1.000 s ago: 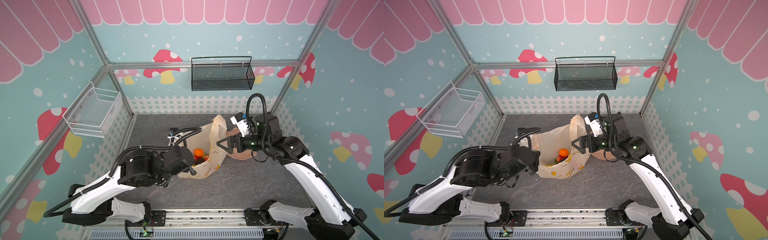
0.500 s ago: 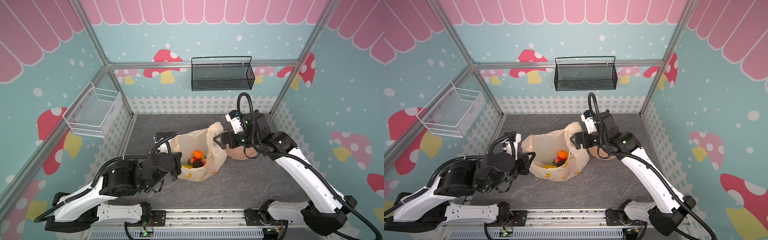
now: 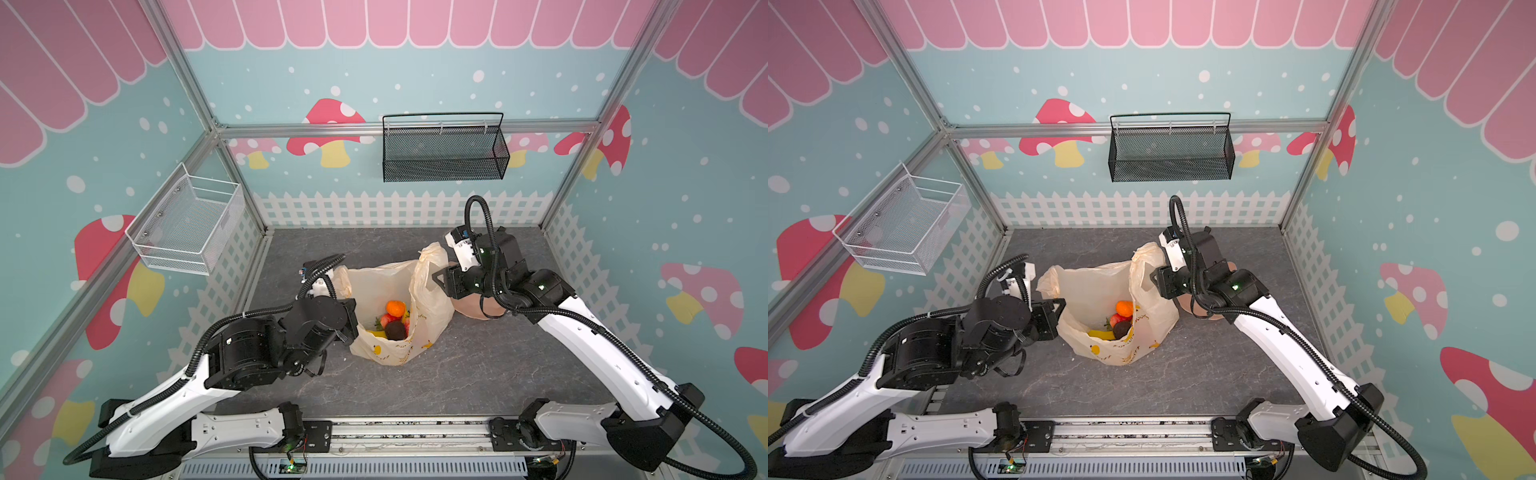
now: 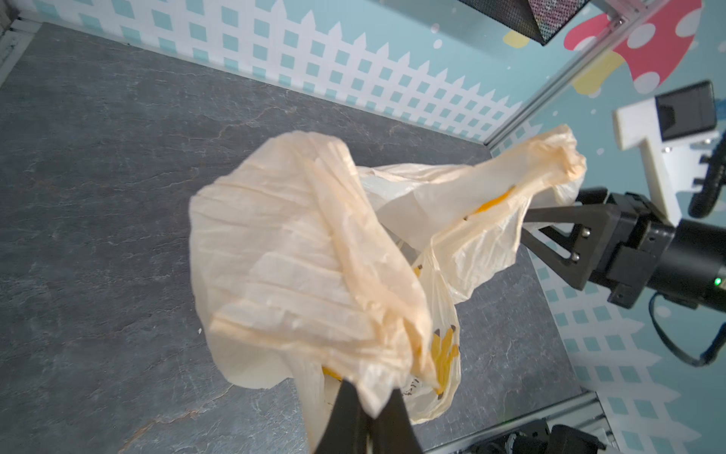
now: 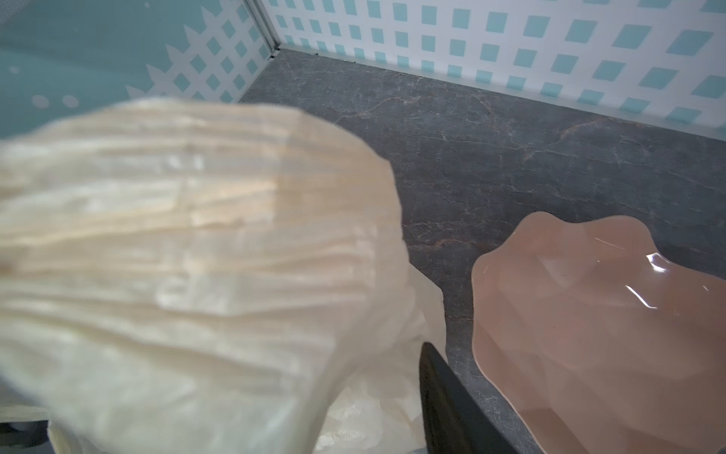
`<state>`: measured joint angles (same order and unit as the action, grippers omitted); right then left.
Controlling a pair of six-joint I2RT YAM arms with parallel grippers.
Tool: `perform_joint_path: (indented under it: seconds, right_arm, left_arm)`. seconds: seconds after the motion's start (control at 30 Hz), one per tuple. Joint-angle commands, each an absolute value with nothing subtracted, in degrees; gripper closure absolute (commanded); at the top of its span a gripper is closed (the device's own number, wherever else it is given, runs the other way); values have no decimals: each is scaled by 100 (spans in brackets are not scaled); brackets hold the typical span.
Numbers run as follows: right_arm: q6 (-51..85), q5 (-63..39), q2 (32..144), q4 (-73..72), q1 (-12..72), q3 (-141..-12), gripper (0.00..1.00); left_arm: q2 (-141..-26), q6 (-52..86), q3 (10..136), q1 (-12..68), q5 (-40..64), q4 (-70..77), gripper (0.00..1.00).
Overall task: Place the fruits into the plastic bag
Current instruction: Open the plastic bag at the center of the table.
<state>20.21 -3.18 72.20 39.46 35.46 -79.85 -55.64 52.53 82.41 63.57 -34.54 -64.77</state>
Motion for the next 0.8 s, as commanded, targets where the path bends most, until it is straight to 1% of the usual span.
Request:
perform_joint_path:
  seconds: [0.0,0.03,0.07,0.1,0.2,0.3,0.47,0.6,0.77]
  right_arm:
    - [1764,255,7106,3735,3526,-8025,82]
    - [1743,284,7060,3742,3515,-8085,91]
    - [1725,319,7024,3771,3500,-8161,97]
    - [1710,347,7022,3822,3495,-8240,100]
    - [1679,404,7069,4068,3486,-8537,100]
    - [1751,469,6987,4232,3487,-8521,100]
    - [1979,581,6525,4220,3472,-7921,100]
    - [2184,379,6198,4098,3479,-7219,100]
    - [2289,536,5890,4094,3479,-7067,100]
  left_arm:
    - [-5355,5324,8376,6150,-3275,-6503,100]
    - [-5367,5276,8470,6142,-3310,-6558,100]
    - [-5393,5222,8559,6130,-3343,-6631,100]
    - [-5428,5192,8624,6122,-3368,-6685,100]
    - [-5480,5099,8770,6087,-3358,-6732,100]
    - [-5446,5084,8768,6072,-3397,-6737,100]
    - [-5256,5212,8437,6056,-3496,-6763,100]
    - [-5137,5357,8154,6055,-3495,-6896,100]
    - [-4934,5367,8007,6055,-3322,-6719,100]
